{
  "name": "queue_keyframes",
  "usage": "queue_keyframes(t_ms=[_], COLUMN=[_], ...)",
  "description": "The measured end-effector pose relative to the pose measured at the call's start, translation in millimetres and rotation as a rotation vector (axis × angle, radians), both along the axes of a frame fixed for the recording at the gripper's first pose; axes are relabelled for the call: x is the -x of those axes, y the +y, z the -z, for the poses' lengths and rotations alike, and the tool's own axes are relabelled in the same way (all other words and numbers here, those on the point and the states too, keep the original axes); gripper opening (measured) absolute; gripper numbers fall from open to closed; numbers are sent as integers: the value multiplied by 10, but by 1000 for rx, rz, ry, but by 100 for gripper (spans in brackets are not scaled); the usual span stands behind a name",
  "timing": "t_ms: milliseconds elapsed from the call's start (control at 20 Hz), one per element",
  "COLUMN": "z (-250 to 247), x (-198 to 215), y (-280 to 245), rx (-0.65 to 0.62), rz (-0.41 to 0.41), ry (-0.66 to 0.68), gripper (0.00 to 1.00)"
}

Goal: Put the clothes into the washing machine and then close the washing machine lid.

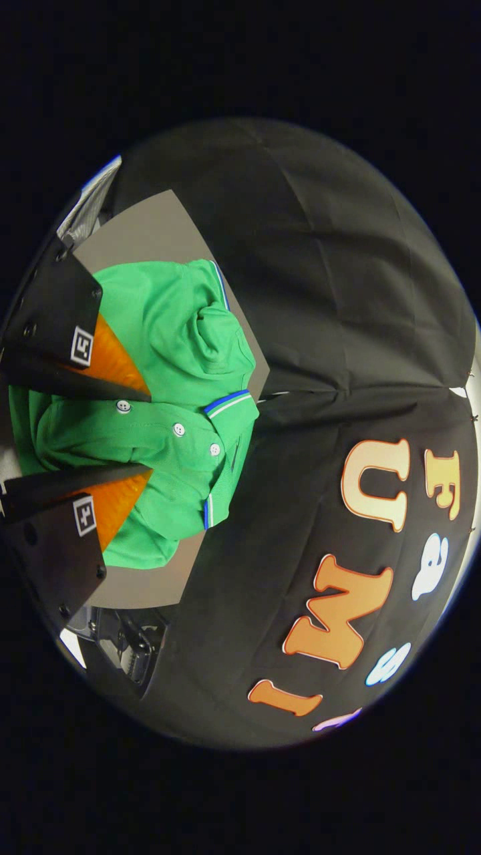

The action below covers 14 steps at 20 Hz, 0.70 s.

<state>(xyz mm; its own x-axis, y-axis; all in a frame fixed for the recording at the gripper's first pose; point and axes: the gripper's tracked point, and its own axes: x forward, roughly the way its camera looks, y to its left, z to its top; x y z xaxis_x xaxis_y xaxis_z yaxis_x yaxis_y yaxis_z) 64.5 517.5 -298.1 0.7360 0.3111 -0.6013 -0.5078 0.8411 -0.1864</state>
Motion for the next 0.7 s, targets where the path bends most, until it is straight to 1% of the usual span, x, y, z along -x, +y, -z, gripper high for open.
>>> queue_keyframes(t_ms=[50, 100, 150, 200, 250, 350, 450, 700], z=[-8, 8, -3, 0, -19, -47, -130, -592], x=[-18, -16, -28, -29, -18, -32, -63, 29], y=[-31, -38, -60, -56, -85, -108, -150, -342], rx=[-10, -24, -44, -64, -68, -103, -141, -191], rz=[-4, -14, -13, -18, -35, -48, -31, -38], ry=[11, 30, 49, 71, 93, 109, 100, 19], gripper=[52, 37, 37, 26, 26, 19, 12, 12])
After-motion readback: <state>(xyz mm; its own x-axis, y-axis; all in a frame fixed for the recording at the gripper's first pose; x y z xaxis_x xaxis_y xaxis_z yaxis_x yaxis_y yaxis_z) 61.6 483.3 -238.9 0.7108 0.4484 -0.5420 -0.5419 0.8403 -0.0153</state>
